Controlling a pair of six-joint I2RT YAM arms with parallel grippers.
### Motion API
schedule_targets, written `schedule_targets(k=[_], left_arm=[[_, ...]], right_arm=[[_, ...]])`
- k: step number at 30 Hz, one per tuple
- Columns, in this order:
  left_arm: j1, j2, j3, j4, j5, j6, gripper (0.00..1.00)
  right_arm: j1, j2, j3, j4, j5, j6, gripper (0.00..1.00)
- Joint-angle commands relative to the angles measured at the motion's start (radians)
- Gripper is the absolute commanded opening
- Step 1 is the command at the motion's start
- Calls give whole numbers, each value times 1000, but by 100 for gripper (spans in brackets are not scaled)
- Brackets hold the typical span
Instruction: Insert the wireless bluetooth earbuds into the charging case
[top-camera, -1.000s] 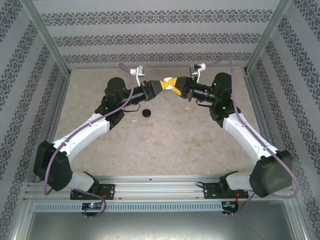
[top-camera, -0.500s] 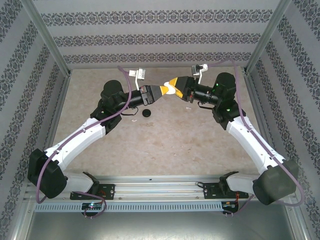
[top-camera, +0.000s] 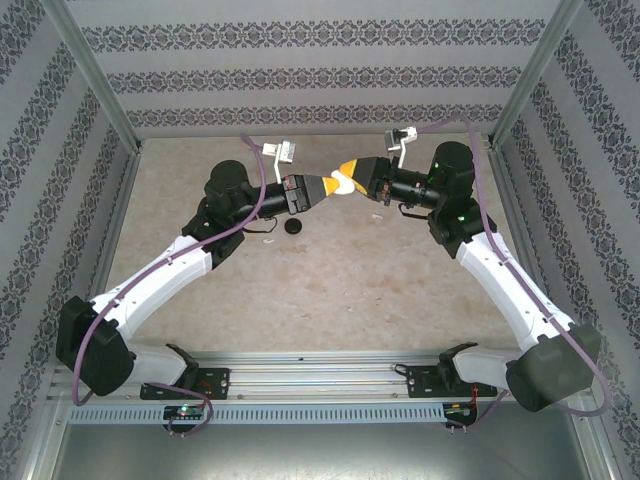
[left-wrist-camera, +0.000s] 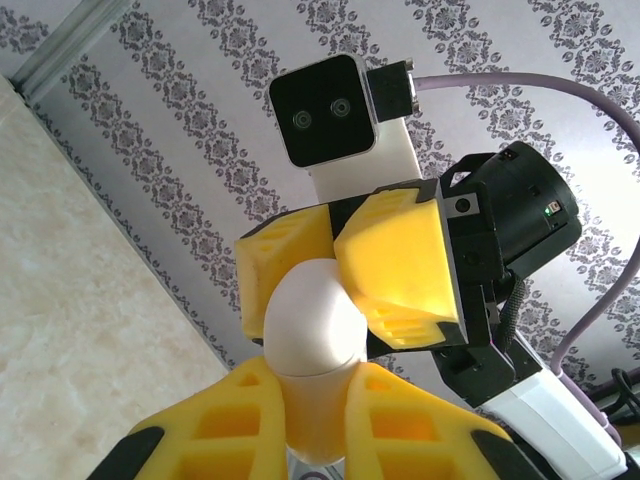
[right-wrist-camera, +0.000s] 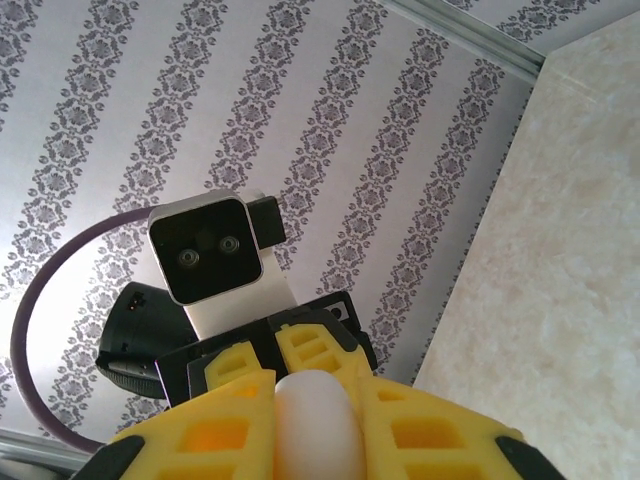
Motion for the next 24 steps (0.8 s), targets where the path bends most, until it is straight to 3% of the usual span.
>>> schedule_targets(k=[1,4,18,20,24], left_arm=[[-26,28,45,29,19,-15,9],[-38,44,59,27,21,-30,19],[-45,59,70,65,41,-49,26],[-45,58,70,63,42,-46,25],[-45,55,66,69,44,-22,7]], right_arm=[[13,-24,0,-22,3,-37,14],[19,-25,-13,-5,27,-36,13],[22,-34,-35,34,93,-25,10],[23,-35,-40,34,98,-25,9],[22,-39,-41,29,95,-31,10]])
